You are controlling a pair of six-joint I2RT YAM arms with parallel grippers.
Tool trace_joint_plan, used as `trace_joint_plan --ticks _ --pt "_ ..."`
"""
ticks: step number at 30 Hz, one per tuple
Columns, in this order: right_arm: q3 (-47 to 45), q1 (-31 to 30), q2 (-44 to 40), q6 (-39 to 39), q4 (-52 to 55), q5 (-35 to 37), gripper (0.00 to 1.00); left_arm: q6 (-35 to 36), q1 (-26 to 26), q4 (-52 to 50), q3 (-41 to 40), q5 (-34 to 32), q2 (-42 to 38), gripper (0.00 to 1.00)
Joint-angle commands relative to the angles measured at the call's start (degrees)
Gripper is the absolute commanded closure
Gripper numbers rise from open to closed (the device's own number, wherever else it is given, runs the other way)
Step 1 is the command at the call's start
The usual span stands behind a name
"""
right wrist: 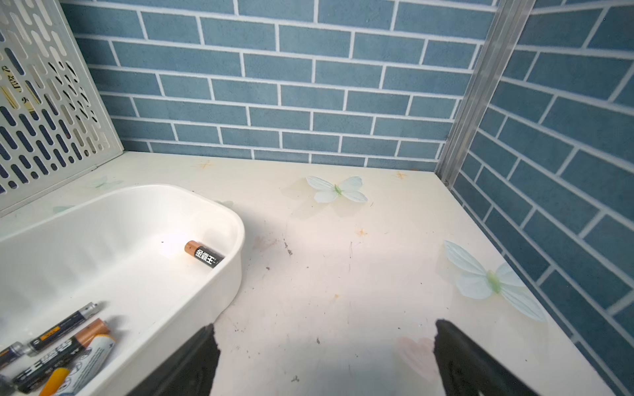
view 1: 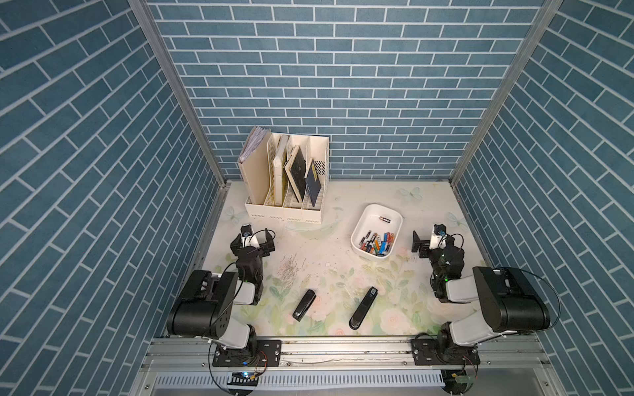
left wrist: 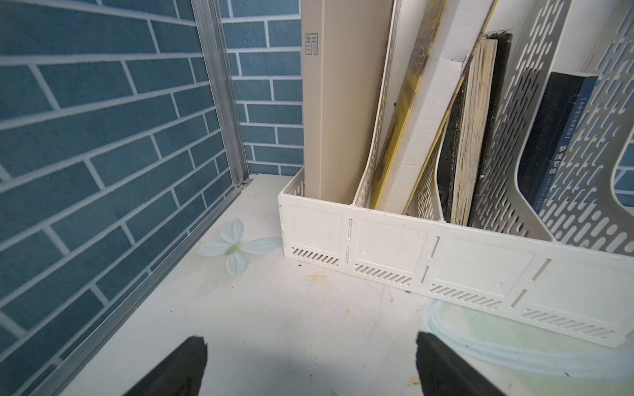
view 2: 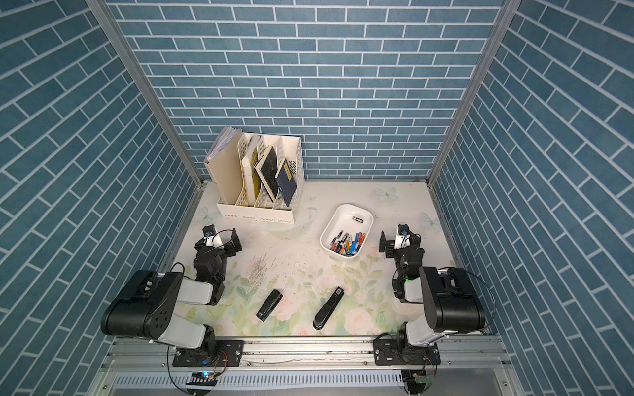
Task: Take the batteries out of the storage box
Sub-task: Move the storage box to the center of the board.
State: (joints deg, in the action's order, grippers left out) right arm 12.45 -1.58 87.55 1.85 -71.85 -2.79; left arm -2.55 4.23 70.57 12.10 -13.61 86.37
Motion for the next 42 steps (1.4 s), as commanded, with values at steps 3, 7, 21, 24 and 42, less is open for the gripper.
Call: trace_joint_plan --ticks 3,7,21,24,42 --pt "0.6 0.0 0.1 0.9 -0.6 -0.2 0.0 0.5 -0.5 0.2 0.7 0.6 -0.4 0.0" --pt "0.6 0.0 0.1 0.9 -0.6 -0.2 0.0 0.5 -0.5 0.2 0.7 0.6 -0.5 0.0" --pt "0.6 0.1 0.1 0.9 -0.3 -0.4 0.0 0.5 -0.5 0.3 0.7 0.9 -0.5 0.0" --pt "1.2 0.0 -0.1 1.1 1.0 -0.6 0.0 1.7 -0.3 -13.9 7.1 3.1 -3.5 0.0" --pt "64.2 -18.6 2.9 -10.5 100.6 1.2 0.0 -14.2 9.4 -74.8 39.8 -1.8 -16.3 0.0"
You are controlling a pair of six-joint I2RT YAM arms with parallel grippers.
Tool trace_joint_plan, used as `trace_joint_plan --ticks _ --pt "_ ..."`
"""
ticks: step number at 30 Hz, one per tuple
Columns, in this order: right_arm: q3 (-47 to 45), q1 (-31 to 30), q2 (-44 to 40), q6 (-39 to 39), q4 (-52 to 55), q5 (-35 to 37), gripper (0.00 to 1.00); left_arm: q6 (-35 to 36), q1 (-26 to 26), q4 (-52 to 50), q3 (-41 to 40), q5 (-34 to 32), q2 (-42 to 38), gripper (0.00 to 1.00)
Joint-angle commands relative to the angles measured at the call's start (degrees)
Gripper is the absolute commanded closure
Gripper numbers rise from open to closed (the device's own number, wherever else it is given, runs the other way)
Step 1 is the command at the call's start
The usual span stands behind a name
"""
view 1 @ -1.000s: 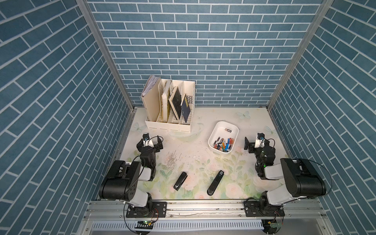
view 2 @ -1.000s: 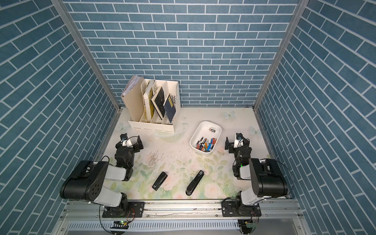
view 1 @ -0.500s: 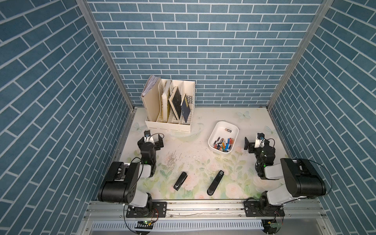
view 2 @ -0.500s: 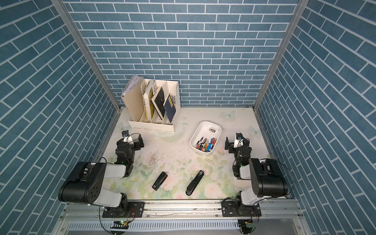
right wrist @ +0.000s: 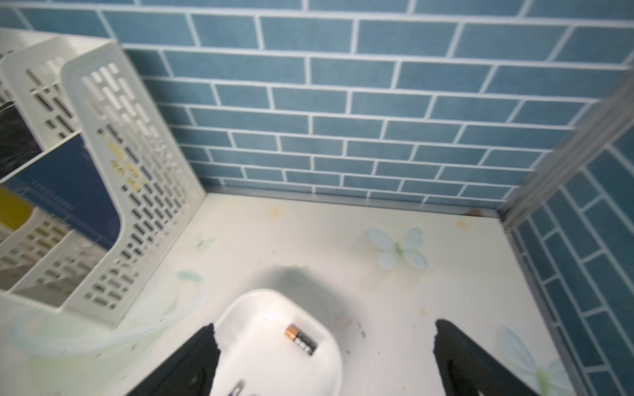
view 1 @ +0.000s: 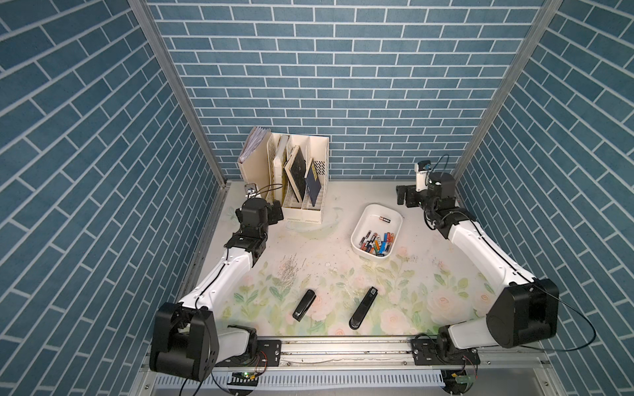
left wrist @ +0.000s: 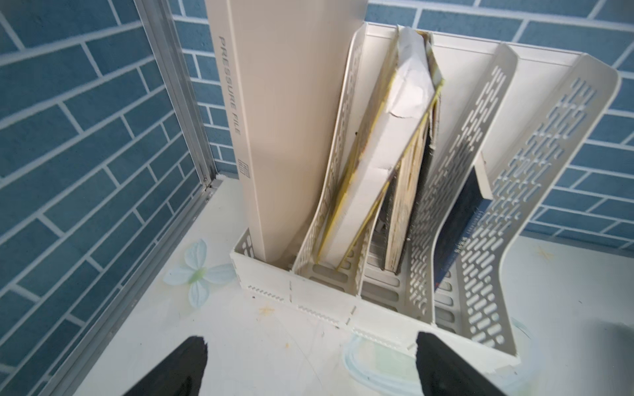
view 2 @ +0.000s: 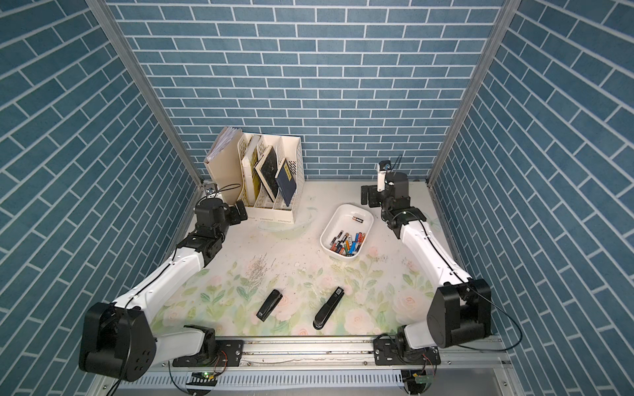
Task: Take the batteries out of the storage box
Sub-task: Move the storage box to the center of the board.
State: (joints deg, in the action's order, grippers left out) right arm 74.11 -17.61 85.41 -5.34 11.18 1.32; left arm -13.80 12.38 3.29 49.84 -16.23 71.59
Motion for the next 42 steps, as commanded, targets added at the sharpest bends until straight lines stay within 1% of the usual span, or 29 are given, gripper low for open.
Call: trace_joint_plan --ticks 1,6,7,15,23,30,38,42 --pt "3.5 -3.6 6.6 -3.3 18.3 -3.4 0.0 -3.3 1.8 -8.1 1.9 0.9 -2.1 0.0" --pt "7.8 -6.3 13.5 -2.3 22.5 -5.3 0.0 -5.8 4.3 -9.6 -0.1 1.6 -3.7 0.0" --pt "8.1 -6.9 14.6 -2.1 23.0 -7.4 0.0 -6.1 4.7 -9.6 -0.7 2.1 -3.8 0.0" --pt "7.0 -11.0 19.8 -1.9 23.0 -9.5 0.0 -8.9 7.6 -9.3 -3.3 1.4 -3.7 0.0" --pt "9.5 -16.2 25.3 -0.7 23.8 -8.6 0.0 -9.9 9.5 -9.9 -4.2 0.6 -3.1 0.0" --pt "10.6 -19.5 27.3 0.9 24.3 -9.4 0.0 -10.8 10.1 -10.4 -4.9 0.4 -3.6 0.0" --pt "9.0 -23.7 26.1 4.3 22.9 -14.4 0.01 -11.3 11.5 -10.7 -4.8 -0.6 -3.3 0.0" --pt "9.0 -25.5 26.5 5.7 24.0 -16.3 0.02 -11.3 11.9 -11.4 -4.2 -1.0 -2.7 0.0"
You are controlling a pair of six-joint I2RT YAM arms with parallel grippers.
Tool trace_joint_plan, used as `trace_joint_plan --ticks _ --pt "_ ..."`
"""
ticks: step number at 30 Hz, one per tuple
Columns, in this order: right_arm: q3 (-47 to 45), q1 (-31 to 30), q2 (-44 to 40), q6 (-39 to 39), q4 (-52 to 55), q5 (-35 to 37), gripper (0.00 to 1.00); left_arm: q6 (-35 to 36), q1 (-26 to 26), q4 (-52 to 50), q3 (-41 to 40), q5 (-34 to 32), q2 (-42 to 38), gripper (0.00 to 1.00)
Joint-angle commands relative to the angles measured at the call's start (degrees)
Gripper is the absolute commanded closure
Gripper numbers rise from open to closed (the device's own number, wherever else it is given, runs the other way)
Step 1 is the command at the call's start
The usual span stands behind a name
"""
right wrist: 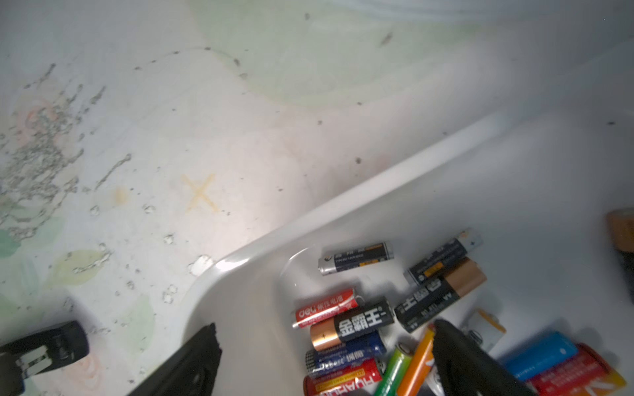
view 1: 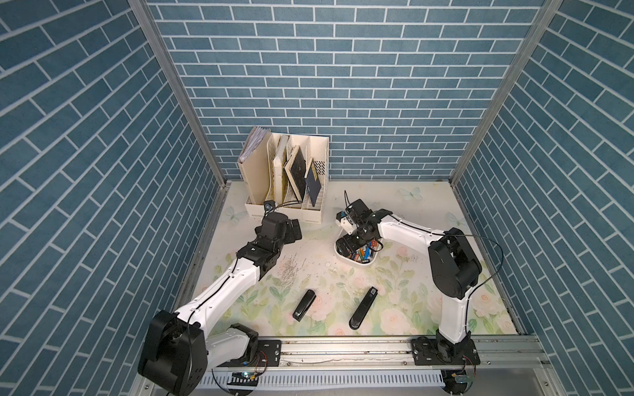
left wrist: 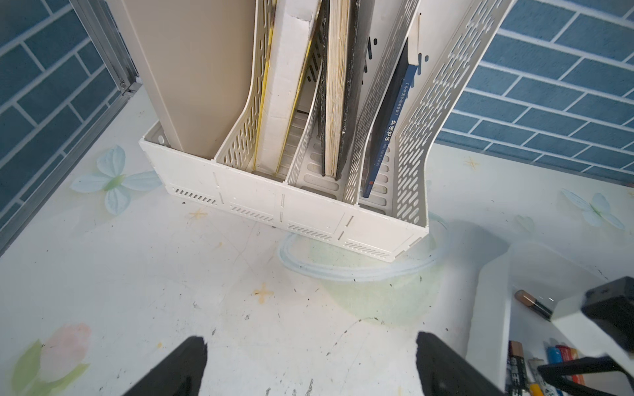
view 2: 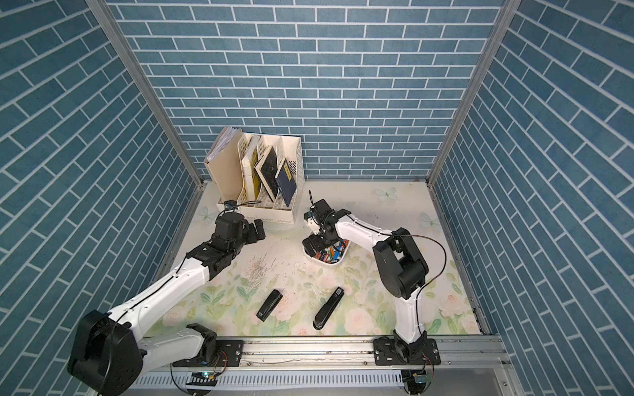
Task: Take the batteries out of the storage box
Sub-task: Move the storage box to the center of the board.
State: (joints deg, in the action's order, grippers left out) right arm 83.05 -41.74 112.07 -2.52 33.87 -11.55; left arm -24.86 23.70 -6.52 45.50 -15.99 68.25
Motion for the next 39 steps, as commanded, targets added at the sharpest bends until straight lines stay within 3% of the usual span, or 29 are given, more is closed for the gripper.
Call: trace_joint_plan --ticks 1,15,39 --pt "0.0 -1.7 -0.2 3.3 1.6 -3.9 0.02 -0.3 0.8 -1.7 0.3 -1.2 0.7 0.0" --pt "-4.4 -4.1 -4.8 4.9 6.7 -1.7 0.04 -0.8 3.8 -2.4 2.4 -1.9 3.3 0.0" --pt "-12.1 -2.1 -9.6 4.5 6.3 2.8 0.03 -0.5 7.0 -3.2 6.8 -2.6 8.8 0.0"
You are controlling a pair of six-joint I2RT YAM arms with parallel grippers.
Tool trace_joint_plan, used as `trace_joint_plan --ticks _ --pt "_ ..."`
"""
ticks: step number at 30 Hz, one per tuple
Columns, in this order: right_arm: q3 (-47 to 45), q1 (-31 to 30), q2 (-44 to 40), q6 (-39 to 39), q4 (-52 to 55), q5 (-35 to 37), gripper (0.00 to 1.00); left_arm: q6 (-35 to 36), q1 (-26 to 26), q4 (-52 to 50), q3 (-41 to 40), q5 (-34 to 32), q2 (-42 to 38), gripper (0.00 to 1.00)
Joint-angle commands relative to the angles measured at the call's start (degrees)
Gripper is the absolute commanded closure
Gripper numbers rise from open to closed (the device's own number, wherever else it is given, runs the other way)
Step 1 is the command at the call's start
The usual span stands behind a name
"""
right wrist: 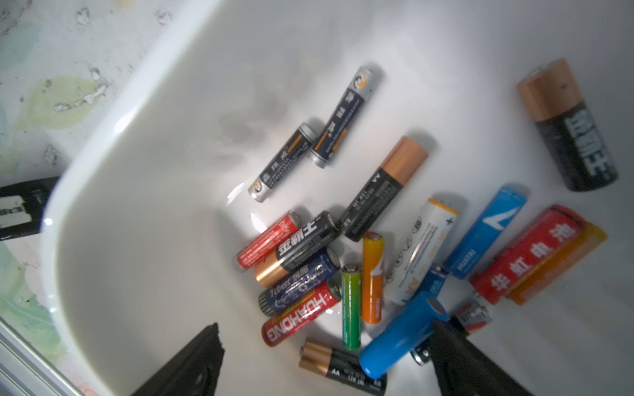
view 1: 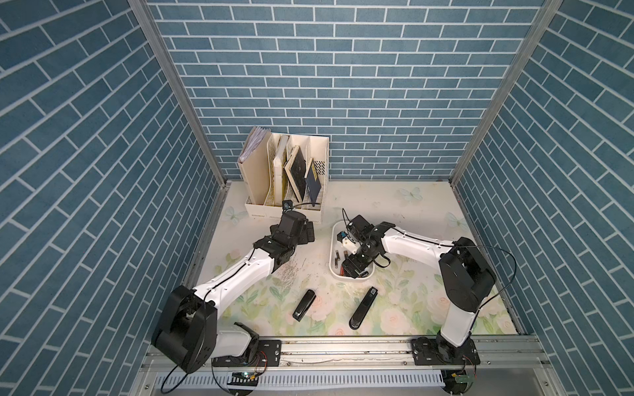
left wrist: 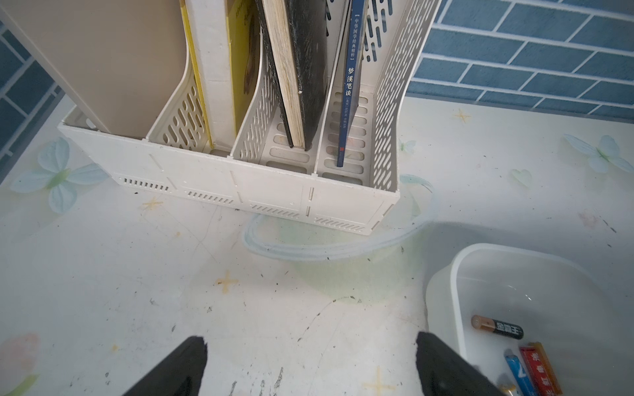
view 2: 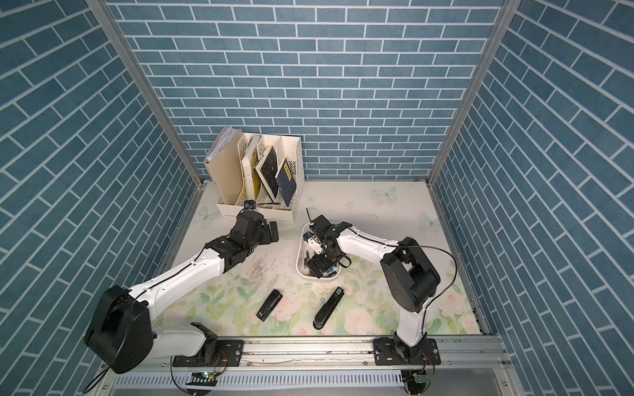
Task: Take the batteries out of the storage box
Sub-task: Move the storage box to the center of the board.
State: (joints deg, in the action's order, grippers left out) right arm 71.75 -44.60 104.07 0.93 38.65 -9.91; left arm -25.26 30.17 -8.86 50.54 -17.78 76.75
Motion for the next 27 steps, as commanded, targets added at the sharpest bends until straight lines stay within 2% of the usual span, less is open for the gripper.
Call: trace_joint_plan --ticks 1,5,10,16,23,27 --pt "-0.6 0.6 -1.7 1.0 1.5 1.3 0.03 -0.1 0.6 -1.0 1.8 -0.8 0.4 0.0" --pt "0.9 0.6 -2.9 -1.1 0.0 1.8 0.05 -0.2 0.7 -1.2 2.4 -0.9 0.6 0.0" --pt "3.3 0.6 -3.2 -7.5 -1.5 5.3 0.11 -0.6 0.8 -2.0 3.3 -0.9 1.3 0.0" --pt "5.9 0.6 -0.2 -10.1 -2.6 11.1 0.34 -1.5 0.9 -3.4 4.6 -0.2 2.9 0.0" --pt "11.0 0.7 5.6 -8.4 -1.0 12.0 0.6 -2.0 1.0 -4.5 5.2 0.6 3.3 0.0" --pt "11.1 0.6 6.6 -8.1 -0.3 10.5 0.64 -2.3 1.0 -5.2 5.0 1.0 2.9 0.0"
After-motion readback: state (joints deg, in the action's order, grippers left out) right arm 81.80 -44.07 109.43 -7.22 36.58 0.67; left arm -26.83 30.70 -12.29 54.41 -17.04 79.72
